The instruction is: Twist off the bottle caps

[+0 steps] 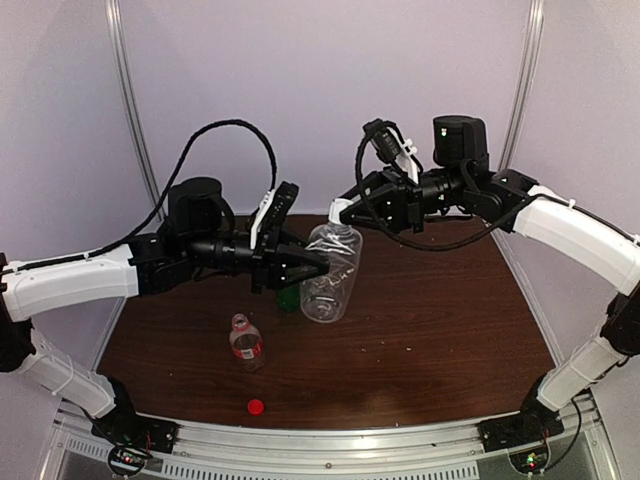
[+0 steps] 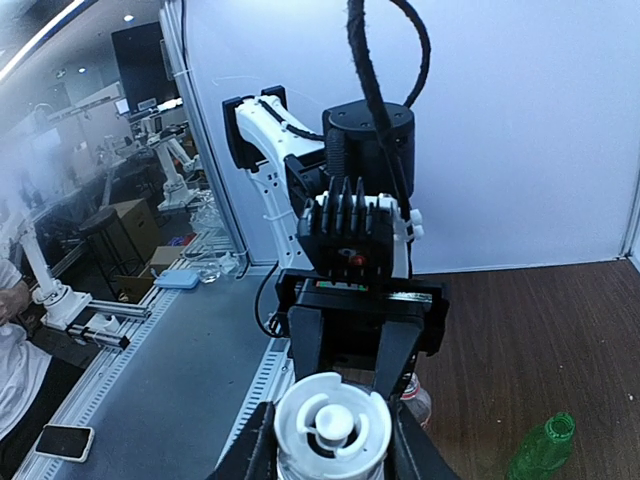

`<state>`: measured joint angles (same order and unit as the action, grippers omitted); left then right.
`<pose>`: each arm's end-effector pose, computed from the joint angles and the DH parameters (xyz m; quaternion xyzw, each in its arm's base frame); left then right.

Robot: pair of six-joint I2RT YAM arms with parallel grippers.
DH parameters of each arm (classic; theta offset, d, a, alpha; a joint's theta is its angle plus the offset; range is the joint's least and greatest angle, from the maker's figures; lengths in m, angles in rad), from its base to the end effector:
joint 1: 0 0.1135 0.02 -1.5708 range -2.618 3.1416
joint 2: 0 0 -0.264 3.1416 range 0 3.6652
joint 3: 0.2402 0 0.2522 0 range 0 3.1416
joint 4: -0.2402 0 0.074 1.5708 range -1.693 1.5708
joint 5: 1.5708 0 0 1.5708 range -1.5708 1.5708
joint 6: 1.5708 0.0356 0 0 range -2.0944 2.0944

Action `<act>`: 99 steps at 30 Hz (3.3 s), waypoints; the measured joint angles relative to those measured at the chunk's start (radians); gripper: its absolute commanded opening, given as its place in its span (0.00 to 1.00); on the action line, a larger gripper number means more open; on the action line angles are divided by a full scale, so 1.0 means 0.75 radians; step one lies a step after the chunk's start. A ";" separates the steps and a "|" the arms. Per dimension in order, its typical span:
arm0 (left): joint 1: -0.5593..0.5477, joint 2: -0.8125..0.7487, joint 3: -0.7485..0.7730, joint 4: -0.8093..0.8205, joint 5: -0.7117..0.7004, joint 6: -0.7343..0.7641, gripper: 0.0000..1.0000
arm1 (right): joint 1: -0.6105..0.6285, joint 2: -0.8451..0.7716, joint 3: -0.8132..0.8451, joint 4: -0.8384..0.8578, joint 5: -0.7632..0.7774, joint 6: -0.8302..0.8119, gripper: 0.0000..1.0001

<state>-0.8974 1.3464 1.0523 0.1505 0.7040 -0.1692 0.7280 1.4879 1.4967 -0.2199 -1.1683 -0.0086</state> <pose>0.1773 -0.2592 0.3428 0.4636 0.5828 -0.5368 0.3966 0.2235 0.2431 0.4203 -0.5570 0.4804 0.5860 0.3399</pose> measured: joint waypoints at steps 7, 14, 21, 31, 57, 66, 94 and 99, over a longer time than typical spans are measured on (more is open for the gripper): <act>-0.001 0.001 -0.006 -0.003 0.076 0.001 0.08 | -0.008 0.030 0.003 0.006 -0.112 -0.023 0.54; -0.003 0.001 -0.006 0.005 0.041 0.006 0.08 | -0.008 0.019 0.003 -0.002 0.014 0.035 0.75; -0.010 0.006 -0.005 0.005 -0.084 0.010 0.07 | -0.008 -0.053 -0.020 0.010 0.210 0.139 0.87; -0.010 0.060 0.018 -0.009 -0.333 0.004 0.06 | 0.065 -0.115 -0.022 -0.024 0.771 0.363 0.88; -0.010 0.100 0.032 -0.030 -0.502 -0.031 0.06 | 0.173 -0.051 -0.017 -0.122 1.179 0.444 0.34; -0.010 0.098 0.032 -0.024 -0.516 -0.031 0.06 | 0.173 -0.051 -0.024 -0.091 1.140 0.426 0.21; -0.002 0.037 -0.019 -0.028 -0.062 -0.018 0.06 | -0.034 0.001 -0.097 0.096 0.019 0.053 0.34; -0.002 0.037 -0.023 -0.033 -0.036 -0.018 0.06 | -0.038 0.013 -0.097 0.100 -0.028 0.047 0.40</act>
<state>-0.8989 1.3743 1.0351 0.1261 0.6769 -0.1829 0.6994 1.4975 1.4242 -0.1448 -1.1893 0.0269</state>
